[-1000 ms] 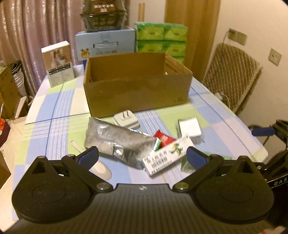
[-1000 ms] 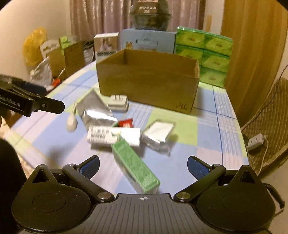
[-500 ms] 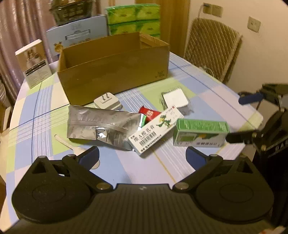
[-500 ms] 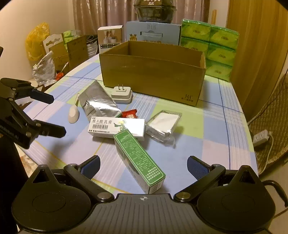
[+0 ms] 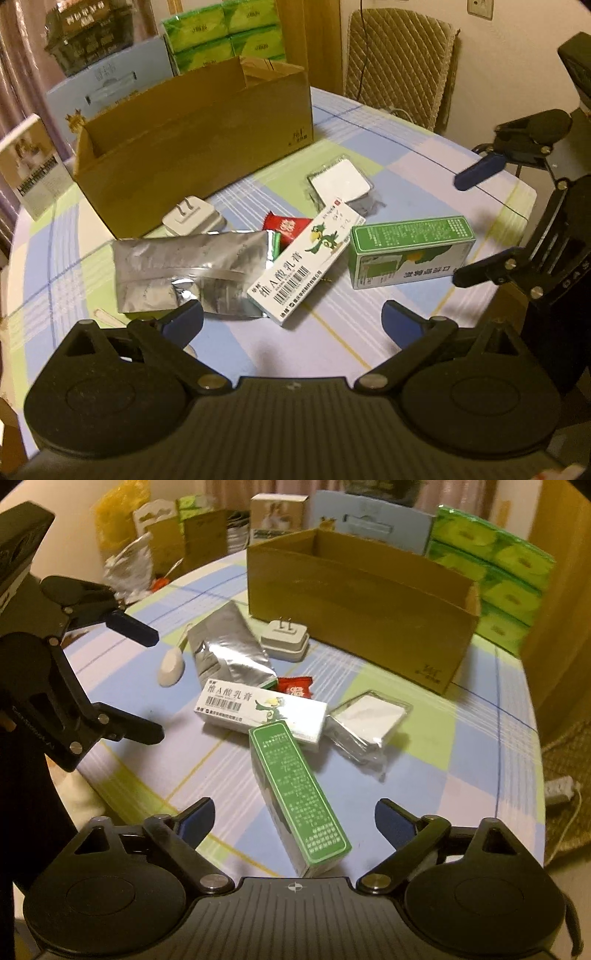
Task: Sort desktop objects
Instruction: 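Move both tools back toward the remaining items on the table, then grasp the parrot cream box with the left tool while the right grasps the green box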
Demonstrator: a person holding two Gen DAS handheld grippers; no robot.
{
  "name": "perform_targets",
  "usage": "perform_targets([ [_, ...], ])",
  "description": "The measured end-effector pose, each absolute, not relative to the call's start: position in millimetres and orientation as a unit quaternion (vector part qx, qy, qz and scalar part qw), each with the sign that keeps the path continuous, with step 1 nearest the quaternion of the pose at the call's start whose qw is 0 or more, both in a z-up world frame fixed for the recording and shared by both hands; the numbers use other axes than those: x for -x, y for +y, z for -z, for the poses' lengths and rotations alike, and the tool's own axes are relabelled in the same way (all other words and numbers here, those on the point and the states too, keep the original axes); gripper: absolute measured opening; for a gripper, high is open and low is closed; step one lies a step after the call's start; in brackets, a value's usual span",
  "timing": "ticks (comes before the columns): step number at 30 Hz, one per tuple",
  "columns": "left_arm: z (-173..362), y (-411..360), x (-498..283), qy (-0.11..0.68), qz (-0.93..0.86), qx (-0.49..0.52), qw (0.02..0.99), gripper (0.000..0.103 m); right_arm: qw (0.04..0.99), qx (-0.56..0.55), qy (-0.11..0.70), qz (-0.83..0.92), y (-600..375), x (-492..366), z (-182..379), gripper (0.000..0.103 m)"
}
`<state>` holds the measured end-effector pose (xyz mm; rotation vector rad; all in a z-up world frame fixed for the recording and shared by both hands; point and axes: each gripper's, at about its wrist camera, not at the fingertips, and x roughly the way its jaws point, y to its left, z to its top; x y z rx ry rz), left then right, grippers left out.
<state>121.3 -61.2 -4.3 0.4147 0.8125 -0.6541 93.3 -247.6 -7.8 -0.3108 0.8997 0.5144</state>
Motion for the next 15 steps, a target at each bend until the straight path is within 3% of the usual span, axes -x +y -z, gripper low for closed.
perform_targets([
  [9, 22.4, -79.2, -137.8, 0.382, 0.341, -0.277, 0.813, 0.1, 0.822, 0.198, 0.458, -0.273, -236.8, -114.1, 31.2, 0.063],
  [12, 28.8, -84.3, -144.3, 0.387, 0.351, -0.286, 0.803, 0.091, 0.818, 0.2, 0.464, -0.275, -234.4, -118.9, 36.7, 0.054],
  [15, 34.2, -88.9, -150.0, 0.389, 0.355, -0.292, 0.799, 0.091, 0.817, 0.196, 0.469, -0.274, -232.2, -123.5, 40.2, 0.044],
])
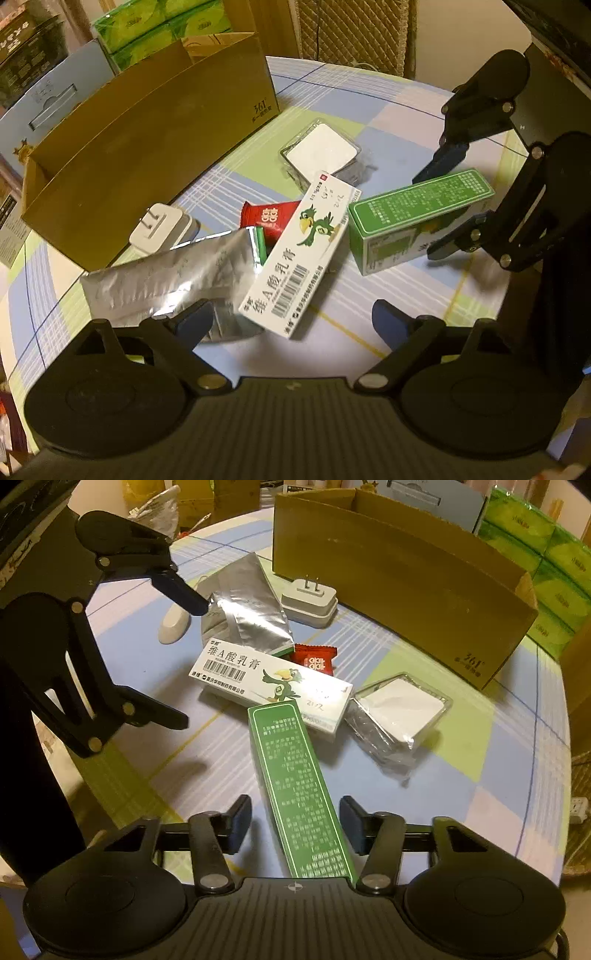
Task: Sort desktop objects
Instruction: 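Grasp the parrot cream box with the left tool while the right grasps the green box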
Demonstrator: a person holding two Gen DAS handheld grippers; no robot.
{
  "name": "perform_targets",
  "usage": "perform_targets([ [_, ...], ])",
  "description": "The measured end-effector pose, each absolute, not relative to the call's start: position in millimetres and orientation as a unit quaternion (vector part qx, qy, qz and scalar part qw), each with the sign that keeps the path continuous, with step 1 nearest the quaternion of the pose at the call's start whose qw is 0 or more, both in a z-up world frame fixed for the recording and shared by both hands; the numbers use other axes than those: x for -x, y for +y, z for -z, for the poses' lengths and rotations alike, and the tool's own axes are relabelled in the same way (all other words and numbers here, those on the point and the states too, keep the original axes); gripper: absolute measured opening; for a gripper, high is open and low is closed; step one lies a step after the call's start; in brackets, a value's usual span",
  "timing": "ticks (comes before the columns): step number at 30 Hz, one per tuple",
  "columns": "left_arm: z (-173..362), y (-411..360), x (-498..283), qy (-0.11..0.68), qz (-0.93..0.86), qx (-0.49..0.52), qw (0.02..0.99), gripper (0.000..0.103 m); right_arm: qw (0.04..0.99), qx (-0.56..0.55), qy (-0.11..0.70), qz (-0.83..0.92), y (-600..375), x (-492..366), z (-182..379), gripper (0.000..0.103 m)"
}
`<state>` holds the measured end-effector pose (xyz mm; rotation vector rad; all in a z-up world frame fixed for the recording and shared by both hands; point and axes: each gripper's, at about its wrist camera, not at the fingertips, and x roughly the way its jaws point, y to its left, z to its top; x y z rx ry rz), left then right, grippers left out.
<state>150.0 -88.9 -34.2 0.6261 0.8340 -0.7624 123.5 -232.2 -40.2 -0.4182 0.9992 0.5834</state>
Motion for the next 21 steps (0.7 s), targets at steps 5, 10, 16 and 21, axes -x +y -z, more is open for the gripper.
perform_targets([
  [5, 39.7, -96.5, -158.8, 0.387, 0.367, -0.295, 0.793, 0.085, 0.815, 0.193, 0.476, -0.269, -230.3, -125.3, 41.5, 0.027],
  [10, 43.2, -105.5, -164.6, 0.382, 0.375, -0.3, 0.789, 0.077, 0.821, 0.169, 0.488, -0.245, -238.2, -124.0, 38.5, 0.027],
  [16, 47.8, -116.6, -165.8, 0.391, 0.383, -0.298, 0.782, 0.058, 0.835, 0.116, 0.5, -0.198, -258.5, -125.4, 33.4, 0.027],
  [21, 56.5, -131.1, -158.9, 0.393, 0.388, -0.319, 0.77, 0.046, 0.843, 0.085, 0.504, -0.17, -272.0, -128.1, 30.5, 0.027],
])
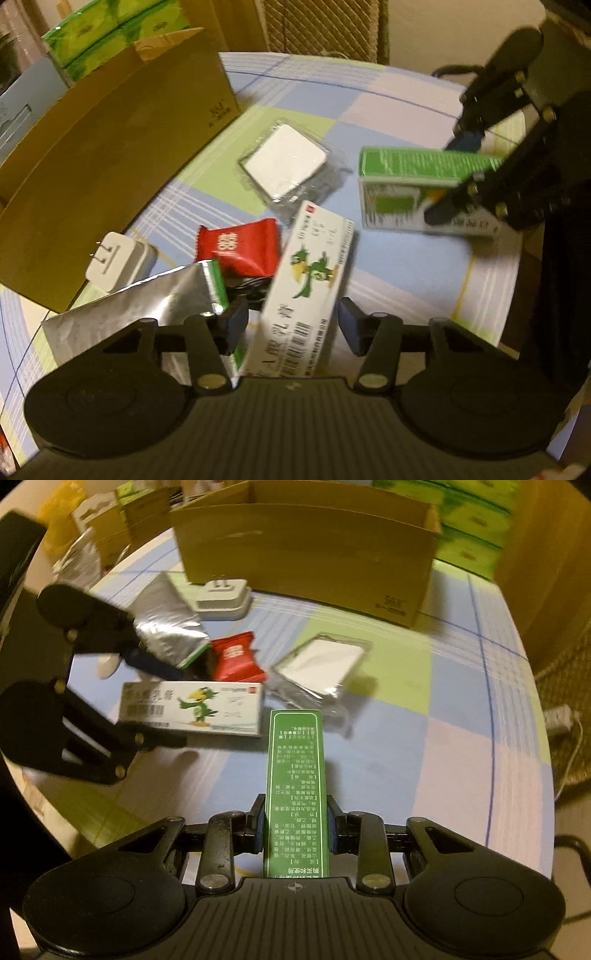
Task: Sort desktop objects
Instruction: 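Grasp the parrot cream box with the left tool while the right grasps the green box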
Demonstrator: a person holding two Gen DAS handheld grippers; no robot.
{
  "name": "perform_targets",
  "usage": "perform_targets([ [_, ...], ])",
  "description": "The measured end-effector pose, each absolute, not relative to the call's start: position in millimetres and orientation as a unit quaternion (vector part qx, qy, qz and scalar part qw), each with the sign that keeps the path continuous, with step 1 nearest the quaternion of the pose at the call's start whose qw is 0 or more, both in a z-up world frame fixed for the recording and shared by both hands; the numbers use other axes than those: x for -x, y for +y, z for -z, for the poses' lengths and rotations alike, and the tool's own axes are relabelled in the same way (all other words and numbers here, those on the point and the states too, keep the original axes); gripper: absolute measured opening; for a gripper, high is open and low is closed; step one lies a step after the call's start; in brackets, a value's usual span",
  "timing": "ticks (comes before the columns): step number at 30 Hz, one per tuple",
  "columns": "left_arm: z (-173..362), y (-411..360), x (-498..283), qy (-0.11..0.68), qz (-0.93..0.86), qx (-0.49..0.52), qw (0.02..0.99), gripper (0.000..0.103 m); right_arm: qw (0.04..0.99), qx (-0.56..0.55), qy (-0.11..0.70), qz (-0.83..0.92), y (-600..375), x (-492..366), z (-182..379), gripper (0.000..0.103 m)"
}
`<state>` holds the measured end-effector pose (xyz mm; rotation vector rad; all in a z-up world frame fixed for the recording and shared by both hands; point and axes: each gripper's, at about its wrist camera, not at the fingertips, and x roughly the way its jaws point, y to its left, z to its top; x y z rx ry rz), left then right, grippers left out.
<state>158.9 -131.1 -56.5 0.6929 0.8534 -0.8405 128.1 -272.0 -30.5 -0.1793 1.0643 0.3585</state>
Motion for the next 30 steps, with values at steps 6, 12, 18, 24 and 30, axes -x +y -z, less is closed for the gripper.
perform_targets([
  [6, 56.4, -133.8, -152.9, 0.427, 0.383, -0.288, 0.767, 0.033, 0.849, 0.06, 0.502, -0.155, -281.5, -128.3, 27.9, 0.027],
  [12, 57.1, -133.3, -145.2, 0.443, 0.376, -0.247, 0.776, 0.033, 0.85, 0.045, 0.504, -0.148, -284.2, -129.8, 30.6, 0.028],
  [18, 61.8, -136.4, -148.0, 0.444, 0.363, -0.231, 0.786, 0.034, 0.851, 0.036, 0.504, -0.146, -285.3, -132.4, 33.6, 0.028],
  [24, 65.8, -143.4, -151.6, 0.447, 0.357, -0.224, 0.789, 0.034, 0.848, 0.054, 0.506, -0.147, -279.0, -136.6, 38.3, 0.028],
  [30, 66.1, -141.3, -153.5, 0.454, 0.351, -0.206, 0.793, 0.033, 0.844, 0.075, 0.511, -0.144, -273.2, -137.1, 46.0, 0.028],
])
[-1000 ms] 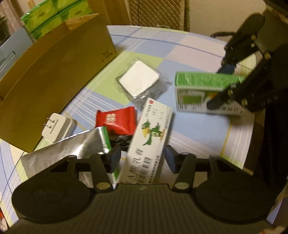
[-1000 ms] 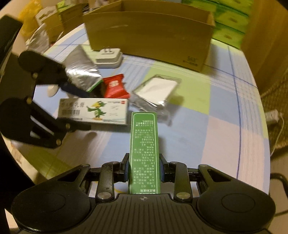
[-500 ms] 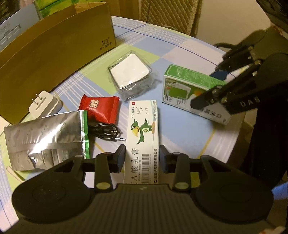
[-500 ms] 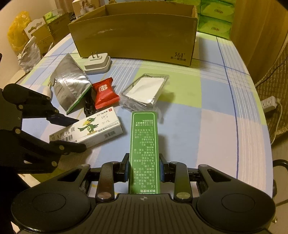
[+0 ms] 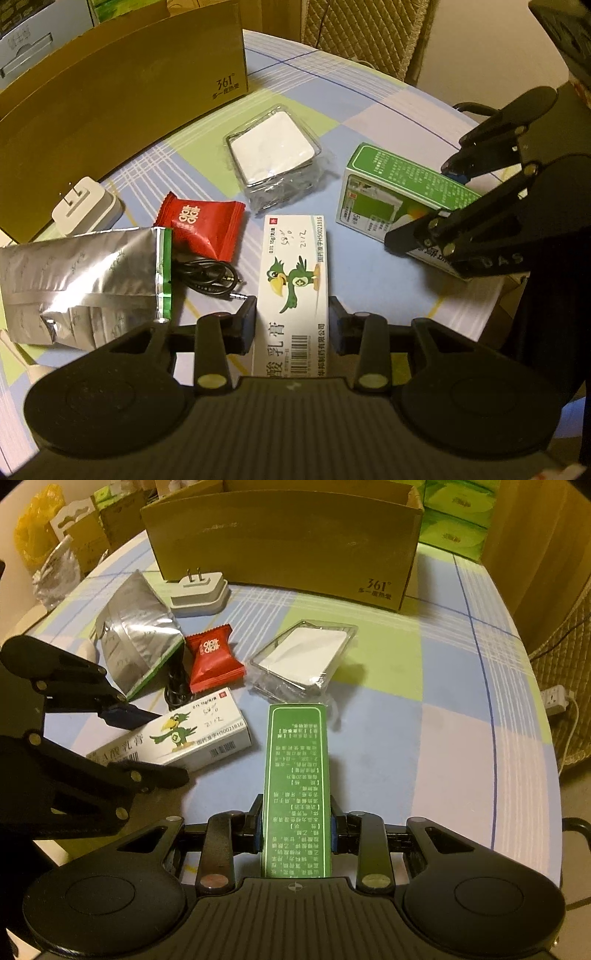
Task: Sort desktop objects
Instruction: 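Grasp the parrot cream box with the left tool while the right grasps the green box, then carry both boxes into the cardboard box and open both tools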
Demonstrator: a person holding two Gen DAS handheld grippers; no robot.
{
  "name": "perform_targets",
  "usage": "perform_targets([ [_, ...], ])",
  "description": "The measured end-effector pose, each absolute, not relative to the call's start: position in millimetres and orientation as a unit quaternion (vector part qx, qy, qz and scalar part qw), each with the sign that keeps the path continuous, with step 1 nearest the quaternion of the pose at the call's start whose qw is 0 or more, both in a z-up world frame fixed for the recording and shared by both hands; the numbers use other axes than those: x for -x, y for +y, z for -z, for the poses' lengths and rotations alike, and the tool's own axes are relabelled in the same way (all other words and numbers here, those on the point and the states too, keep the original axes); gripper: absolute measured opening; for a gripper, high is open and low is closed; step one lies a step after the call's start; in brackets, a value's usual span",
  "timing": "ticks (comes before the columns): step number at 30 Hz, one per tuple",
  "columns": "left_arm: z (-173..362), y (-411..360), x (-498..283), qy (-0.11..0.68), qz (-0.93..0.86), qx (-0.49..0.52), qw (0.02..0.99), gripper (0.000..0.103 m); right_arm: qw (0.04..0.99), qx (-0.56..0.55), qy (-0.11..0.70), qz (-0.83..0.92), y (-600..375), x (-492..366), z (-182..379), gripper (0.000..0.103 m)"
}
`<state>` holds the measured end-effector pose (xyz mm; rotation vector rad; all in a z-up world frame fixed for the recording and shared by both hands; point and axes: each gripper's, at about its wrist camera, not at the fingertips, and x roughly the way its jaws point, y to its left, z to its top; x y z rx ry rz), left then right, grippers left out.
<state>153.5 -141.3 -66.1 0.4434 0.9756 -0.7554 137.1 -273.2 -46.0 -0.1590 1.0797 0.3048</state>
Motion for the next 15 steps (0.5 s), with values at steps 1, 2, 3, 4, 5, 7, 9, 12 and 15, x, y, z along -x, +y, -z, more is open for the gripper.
perform_targets([
  [1, 65.9, -141.5, -153.3, 0.454, 0.349, -0.206, 0.793, 0.033, 0.844, 0.077, 0.511, -0.144, -272.7, -137.1, 46.1, 0.028],
  [2, 65.7, -141.7, -153.1, 0.455, 0.347, -0.207, 0.794, 0.033, 0.844, 0.077, 0.511, -0.144, -272.7, -137.0, 46.0, 0.028],
  [3, 65.2, -142.0, -152.8, 0.456, 0.345, -0.207, 0.793, 0.033, 0.844, 0.077, 0.512, -0.143, -273.0, -136.7, 45.8, 0.028],
  [4, 64.5, -142.0, -152.1, 0.457, 0.344, -0.208, 0.794, 0.033, 0.844, 0.074, 0.512, -0.142, -274.0, -136.2, 45.3, 0.028],
  [5, 63.4, -141.8, -151.3, 0.457, 0.343, -0.209, 0.794, 0.033, 0.845, 0.067, 0.512, -0.141, -275.4, -136.0, 44.4, 0.028],
  [7, 59.9, -140.6, -149.0, 0.455, 0.343, -0.208, 0.795, 0.033, 0.848, 0.055, 0.508, -0.138, -279.5, -133.4, 40.5, 0.028],
  [9, 56.1, -138.8, -146.7, 0.452, 0.341, -0.207, 0.798, 0.033, 0.854, 0.051, 0.501, -0.133, -282.9, -129.9, 35.2, 0.028],
  [12, 49.5, -135.2, -145.3, 0.451, 0.336, -0.199, 0.803, 0.033, 0.86, 0.042, 0.492, -0.129, -286.8, -126.4, 26.3, 0.028],
  [15, 42.1, -132.6, -144.1, 0.45, 0.328, -0.192, 0.808, 0.033, 0.865, 0.042, 0.484, -0.129, -288.2, -123.9, 16.3, 0.028],
])
